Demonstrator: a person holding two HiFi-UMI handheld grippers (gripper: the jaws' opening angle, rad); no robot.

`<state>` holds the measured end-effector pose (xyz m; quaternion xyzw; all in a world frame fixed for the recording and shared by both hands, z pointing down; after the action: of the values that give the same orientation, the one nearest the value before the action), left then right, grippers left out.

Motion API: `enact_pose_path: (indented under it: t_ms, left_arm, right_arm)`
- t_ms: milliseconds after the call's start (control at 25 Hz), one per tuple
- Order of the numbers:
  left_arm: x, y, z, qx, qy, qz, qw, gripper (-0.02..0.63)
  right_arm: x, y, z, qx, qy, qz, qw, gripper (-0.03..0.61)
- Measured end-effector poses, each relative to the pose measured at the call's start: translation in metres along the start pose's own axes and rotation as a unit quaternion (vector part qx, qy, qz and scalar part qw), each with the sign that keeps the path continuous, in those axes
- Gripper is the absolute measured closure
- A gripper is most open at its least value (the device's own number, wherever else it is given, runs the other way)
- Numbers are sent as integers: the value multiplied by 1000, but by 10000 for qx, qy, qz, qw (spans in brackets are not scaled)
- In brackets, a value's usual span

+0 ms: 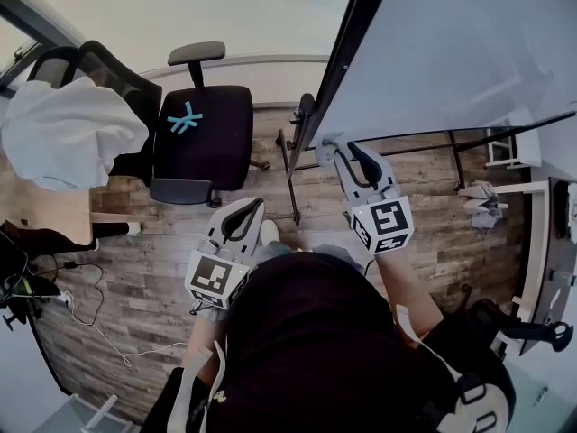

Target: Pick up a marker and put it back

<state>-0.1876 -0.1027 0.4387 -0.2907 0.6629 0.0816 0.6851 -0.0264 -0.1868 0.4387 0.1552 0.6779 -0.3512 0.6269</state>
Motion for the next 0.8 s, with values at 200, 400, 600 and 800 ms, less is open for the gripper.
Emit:
enact_pose_path:
  t_ms: [200, 400, 600, 800]
  left_arm:
    - [3, -11, 10, -242, -21, -67, 9997, 605]
    - [7, -25, 24, -589, -110, 13, 9982, 605]
    - [9, -38, 44, -979, -181, -34, 9950, 606]
    - [12, -49, 65, -1406, -279, -43, 9897, 606]
  right_arm:
    - [8, 19, 5, -219, -7, 101, 9997, 480]
    - [11, 44, 15, -542, -36, 161, 9984, 480]
    - [12, 71, 24, -904, -87, 211, 9956, 480]
    - [10, 103, 27, -1307, -152, 235, 9910, 485]
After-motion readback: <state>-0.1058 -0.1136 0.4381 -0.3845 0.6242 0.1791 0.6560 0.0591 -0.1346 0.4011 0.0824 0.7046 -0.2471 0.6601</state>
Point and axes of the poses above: the fingertips, and each gripper's own axes: y backward along the fingers, z to its right, x out of its top, the point moved 1 cm from there along y, backward along the fingers, and after that the axes turned 12 degrees about x, right-handed, at the moved point
